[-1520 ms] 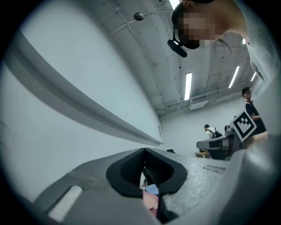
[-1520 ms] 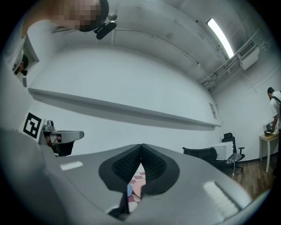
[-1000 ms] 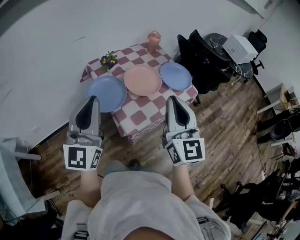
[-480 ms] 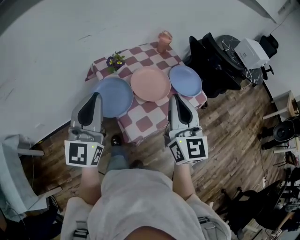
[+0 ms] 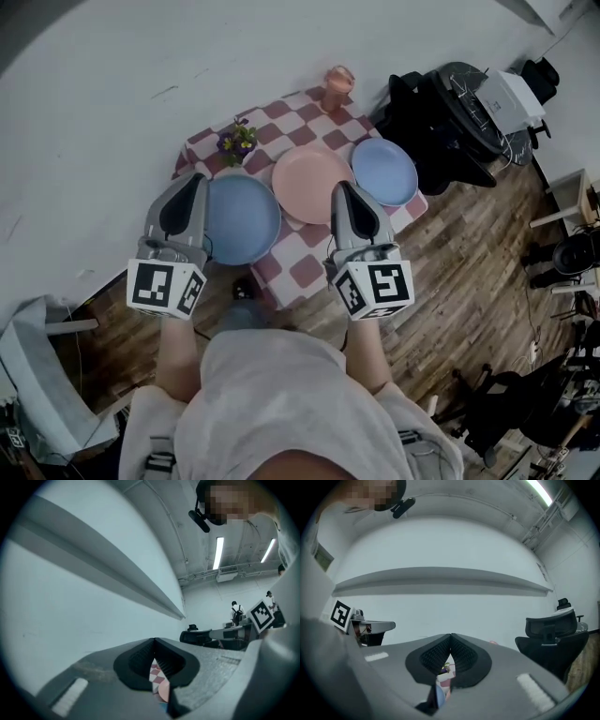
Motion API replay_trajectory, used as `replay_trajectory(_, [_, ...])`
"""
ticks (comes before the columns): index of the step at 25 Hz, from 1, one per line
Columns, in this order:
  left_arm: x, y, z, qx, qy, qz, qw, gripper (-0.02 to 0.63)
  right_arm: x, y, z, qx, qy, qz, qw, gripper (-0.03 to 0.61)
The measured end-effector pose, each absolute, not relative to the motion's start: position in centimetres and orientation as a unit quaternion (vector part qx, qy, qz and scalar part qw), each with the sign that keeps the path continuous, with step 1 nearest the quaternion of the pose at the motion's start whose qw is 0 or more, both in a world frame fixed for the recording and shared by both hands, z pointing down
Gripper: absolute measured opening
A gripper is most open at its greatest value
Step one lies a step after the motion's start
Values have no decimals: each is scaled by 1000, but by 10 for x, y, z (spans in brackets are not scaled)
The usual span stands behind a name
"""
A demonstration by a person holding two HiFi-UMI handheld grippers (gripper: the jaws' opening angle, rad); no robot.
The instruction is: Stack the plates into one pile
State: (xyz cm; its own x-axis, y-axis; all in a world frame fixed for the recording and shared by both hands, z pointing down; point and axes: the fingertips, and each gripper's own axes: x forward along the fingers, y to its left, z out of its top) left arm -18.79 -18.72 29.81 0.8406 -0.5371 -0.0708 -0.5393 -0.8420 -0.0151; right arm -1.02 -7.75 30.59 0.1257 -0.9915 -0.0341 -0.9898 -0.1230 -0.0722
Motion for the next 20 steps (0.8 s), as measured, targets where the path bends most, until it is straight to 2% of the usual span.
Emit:
replay_trajectory(7, [-171, -248, 381, -965, 241, -90, -37, 11, -16, -124, 392, -750, 647, -139, -8, 0])
replay_trajectory(9, [-170, -261, 412, -962, 233, -129, -58, 78, -18, -130, 422, -749, 636, -185, -13, 0])
replay_trajectory(13, [-178, -282, 472, -949, 223, -198, -104, 111, -25, -130, 483, -745, 608, -275, -17, 15])
replay_trajectory(16, [-188, -295, 518, -935, 220, -242, -140, 138, -30, -125, 526, -740, 584, -333, -17, 43])
replay_trajectory(20, [-204, -306, 566, -914, 223, -280, -191, 165, -44, -121, 571, -723, 560, -404, -15, 127])
